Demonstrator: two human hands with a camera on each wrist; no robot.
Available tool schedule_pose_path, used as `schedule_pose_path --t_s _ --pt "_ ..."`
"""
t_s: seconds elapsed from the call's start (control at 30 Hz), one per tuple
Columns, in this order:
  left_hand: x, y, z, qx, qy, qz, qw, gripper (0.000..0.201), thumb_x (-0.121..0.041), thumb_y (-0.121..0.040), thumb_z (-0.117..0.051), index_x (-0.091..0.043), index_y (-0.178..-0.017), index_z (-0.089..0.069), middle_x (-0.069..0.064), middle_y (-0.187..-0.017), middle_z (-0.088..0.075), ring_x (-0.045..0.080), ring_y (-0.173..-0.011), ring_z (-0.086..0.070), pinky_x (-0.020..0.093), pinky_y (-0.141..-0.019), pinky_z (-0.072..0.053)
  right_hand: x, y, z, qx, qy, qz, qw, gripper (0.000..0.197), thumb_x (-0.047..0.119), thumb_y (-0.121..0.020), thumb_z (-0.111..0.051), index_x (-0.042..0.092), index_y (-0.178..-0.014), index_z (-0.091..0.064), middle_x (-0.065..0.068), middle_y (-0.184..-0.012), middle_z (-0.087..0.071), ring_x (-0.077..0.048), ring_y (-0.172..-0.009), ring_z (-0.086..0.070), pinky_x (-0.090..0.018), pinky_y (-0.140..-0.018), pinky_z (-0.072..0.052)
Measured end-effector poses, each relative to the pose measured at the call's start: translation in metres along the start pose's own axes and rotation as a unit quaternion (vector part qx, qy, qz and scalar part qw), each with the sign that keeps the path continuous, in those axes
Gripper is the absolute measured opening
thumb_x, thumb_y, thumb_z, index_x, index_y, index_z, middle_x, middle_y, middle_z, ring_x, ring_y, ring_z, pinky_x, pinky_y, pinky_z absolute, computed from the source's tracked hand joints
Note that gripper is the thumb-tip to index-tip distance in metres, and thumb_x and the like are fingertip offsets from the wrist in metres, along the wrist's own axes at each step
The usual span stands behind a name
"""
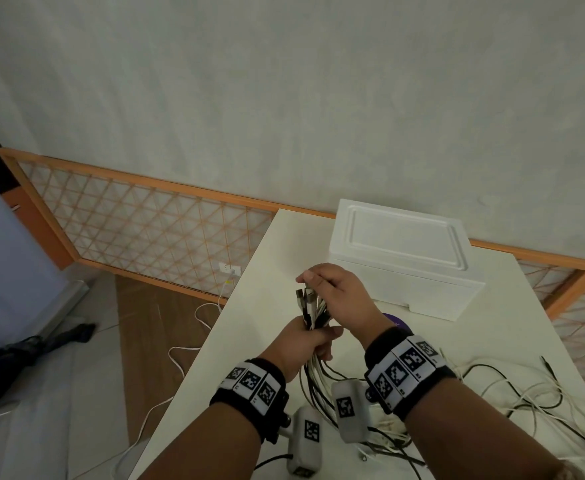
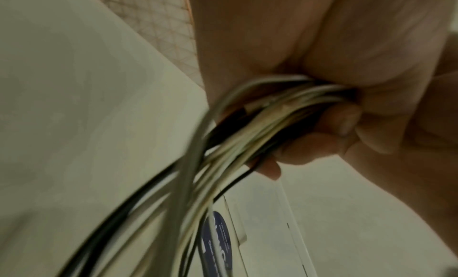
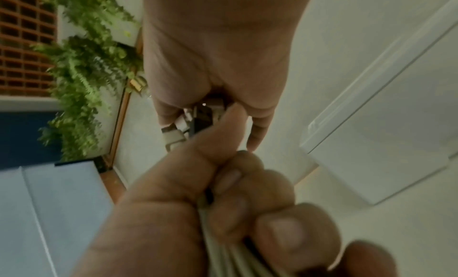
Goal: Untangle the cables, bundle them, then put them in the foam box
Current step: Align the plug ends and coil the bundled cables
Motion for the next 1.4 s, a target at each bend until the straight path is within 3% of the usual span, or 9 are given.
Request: schedule_pose_path --t_s 0.17,0.33,0.53,0.67,0.8,1.0,1.13,1.23,1.4 --pt "-0.003 0.0 -0.001 0.0 0.027 -0.008 1.0 0.024 0.002 -0.084 -0.061 -0.01 -0.064 -0.053 0.0 -0.047 -0.04 0.015 -0.047 -0.04 0.027 -0.059 -0.047 -0.006 -0.002 -0.001 -0.026 -0.002 -0.018 0.999 0.016 0.012 -0.097 -0.05 0.009 -0.098 -0.065 0.003 -0.09 -0.062 0.005 -0.066 -0.059 -0.008 -0.063 -0.045" --pt "-0.005 0.002 -0.002 -0.019 0.056 -0.004 0.998 0.018 -0.009 -0.064 -0.059 -0.019 -0.049 -0.057 0.001 -0.047 -0.035 0.015 -0.045 -0.036 0.027 -0.055 -0.046 0.001 0.002 -0.005 -0.049 0.159 0.065 0.984 0.029 0.039 -0.095 -0.047 0.015 -0.085 -0.059 0.006 -0.084 -0.052 0.005 -0.084 -0.048 -0.01 -0.074 -0.035" --pt "-0.009 0.007 -0.008 -0.018 0.077 0.003 0.997 0.009 -0.012 -0.068 -0.058 -0.011 -0.061 -0.052 0.0 -0.048 -0.032 0.014 -0.044 -0.033 0.025 -0.051 -0.042 0.003 0.016 -0.001 -0.084 -0.077 0.058 0.992 0.03 0.021 -0.102 -0.038 -0.007 -0.107 -0.044 -0.003 -0.089 -0.047 0.016 -0.07 -0.054 -0.003 -0.064 -0.042" --pt "-0.006 0.005 -0.001 -0.043 0.136 0.022 0.99 0.037 -0.012 -0.087 -0.059 -0.015 -0.055 -0.041 0.001 -0.048 -0.028 0.015 -0.044 -0.028 0.026 -0.051 -0.036 -0.01 0.011 -0.002 -0.033 -0.087 0.03 0.995 0.038 0.045 -0.088 -0.039 0.013 -0.103 -0.053 0.012 -0.108 -0.057 0.002 -0.1 -0.052 -0.01 -0.083 -0.041" --pt "-0.01 0.005 -0.002 -0.023 0.115 0.021 0.993 0.023 -0.017 -0.072 -0.056 -0.013 -0.057 -0.039 0.001 -0.047 -0.028 0.015 -0.043 -0.03 0.026 -0.051 -0.04 -0.016 0.008 -0.002 -0.047 -0.003 0.04 0.998 0.016 0.037 -0.091 -0.04 0.031 -0.095 -0.054 0.015 -0.102 -0.061 0.005 -0.082 -0.054 -0.016 -0.077 -0.04" --pt "-0.009 0.007 -0.005 0.015 0.136 0.024 0.99 0.015 -0.006 -0.069 -0.057 -0.015 -0.057 -0.053 -0.001 -0.048 -0.03 0.014 -0.044 -0.033 0.027 -0.053 -0.041 -0.008 0.003 -0.006 0.019 0.092 0.056 0.994 0.02 0.016 -0.092 -0.044 0.029 -0.077 -0.049 0.016 -0.107 -0.058 0.002 -0.097 -0.054 -0.012 -0.081 -0.042" --pt "-0.009 0.006 -0.003 0.044 0.145 0.023 0.988 0.02 -0.007 -0.07 -0.06 -0.016 -0.059 -0.046 -0.002 -0.048 -0.03 0.013 -0.043 -0.033 0.025 -0.053 -0.043 -0.008 -0.004 0.002 0.022 0.105 0.039 0.994 0.009 0.022 -0.078 -0.04 0.021 -0.07 -0.044 0.007 -0.097 -0.055 0.004 -0.086 -0.05 -0.012 -0.072 -0.038" --pt "-0.011 0.008 -0.004 0.044 0.103 0.021 0.993 0.02 -0.008 -0.071 -0.061 -0.016 -0.057 -0.05 -0.001 -0.048 -0.033 0.012 -0.043 -0.033 0.026 -0.054 -0.042 -0.005 -0.004 -0.005 0.068 0.133 0.065 0.987 0.034 0.035 -0.071 -0.036 0.005 -0.07 -0.051 0.001 -0.095 -0.051 0.002 -0.091 -0.046 -0.008 -0.079 -0.035" --pt "-0.012 0.003 -0.001 -0.042 0.008 0.016 0.999 0.029 -0.012 -0.087 -0.061 -0.015 -0.062 -0.047 -0.004 -0.046 -0.036 0.011 -0.042 -0.033 0.026 -0.054 -0.039 -0.011 0.002 -0.001 0.029 0.017 0.003 0.999 0.027 0.027 -0.101 -0.04 0.012 -0.102 -0.062 0.003 -0.106 -0.059 0.01 -0.087 -0.052 -0.005 -0.079 -0.038"
Point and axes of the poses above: each hand's wrist, its own y-axis away from the middle knuckle, its own z-axis out of the back of the hand, x = y × z, the point moved 5 cm from there along -y, towards the middle knuckle
